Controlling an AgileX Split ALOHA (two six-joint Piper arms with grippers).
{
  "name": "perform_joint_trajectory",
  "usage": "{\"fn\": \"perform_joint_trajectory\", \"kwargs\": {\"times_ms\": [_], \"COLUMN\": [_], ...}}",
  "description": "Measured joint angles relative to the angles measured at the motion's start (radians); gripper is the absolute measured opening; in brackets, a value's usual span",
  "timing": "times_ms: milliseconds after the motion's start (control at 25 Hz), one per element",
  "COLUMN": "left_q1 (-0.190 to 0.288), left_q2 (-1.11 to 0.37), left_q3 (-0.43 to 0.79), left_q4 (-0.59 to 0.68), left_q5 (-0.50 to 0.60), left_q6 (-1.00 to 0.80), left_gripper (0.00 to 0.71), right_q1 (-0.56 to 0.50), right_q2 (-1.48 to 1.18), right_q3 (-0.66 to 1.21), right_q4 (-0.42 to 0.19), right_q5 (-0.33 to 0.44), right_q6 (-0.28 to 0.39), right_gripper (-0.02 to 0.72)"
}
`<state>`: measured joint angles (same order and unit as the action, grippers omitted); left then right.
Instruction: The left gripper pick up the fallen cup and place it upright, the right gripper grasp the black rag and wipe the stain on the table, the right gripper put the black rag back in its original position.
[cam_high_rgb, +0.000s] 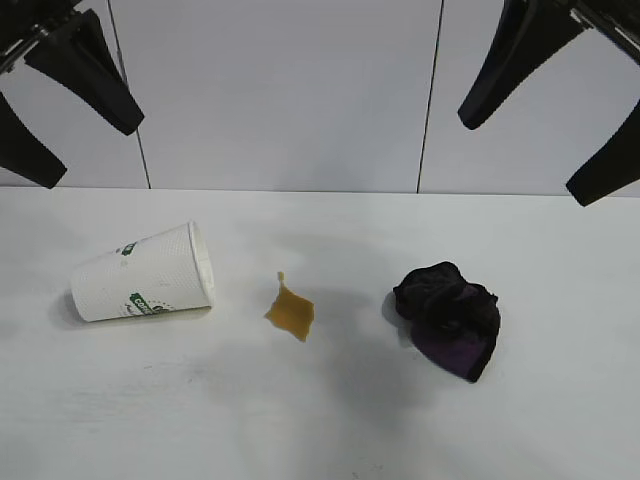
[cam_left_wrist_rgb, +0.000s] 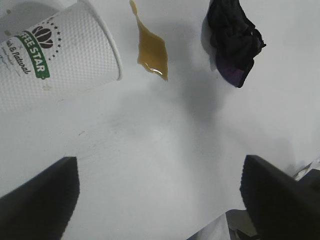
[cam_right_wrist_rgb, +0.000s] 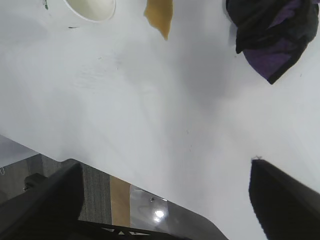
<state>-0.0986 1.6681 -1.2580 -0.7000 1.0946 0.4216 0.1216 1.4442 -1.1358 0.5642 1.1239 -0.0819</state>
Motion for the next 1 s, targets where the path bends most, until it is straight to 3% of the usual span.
{"fn": "perform_joint_trajectory", "kwargs": {"times_ms": [640,1000], "left_q1": [0.000,0.000], "left_q2": [0.000,0.000], "left_q3": [0.000,0.000], "left_q4": [0.000,-0.001], "left_q5": [-0.001,-0.109], "left_q6": [0.000,0.000], "left_gripper": [0.631,0.631], "right_q1": [0.000,0.000], "right_q2": [0.000,0.000], "right_q3": [0.000,0.000], "right_q4": [0.000,0.000], "right_q5": [-0.004,0.000], "right_q6": [0.000,-0.011], "right_gripper": [0.622,0.622]}}
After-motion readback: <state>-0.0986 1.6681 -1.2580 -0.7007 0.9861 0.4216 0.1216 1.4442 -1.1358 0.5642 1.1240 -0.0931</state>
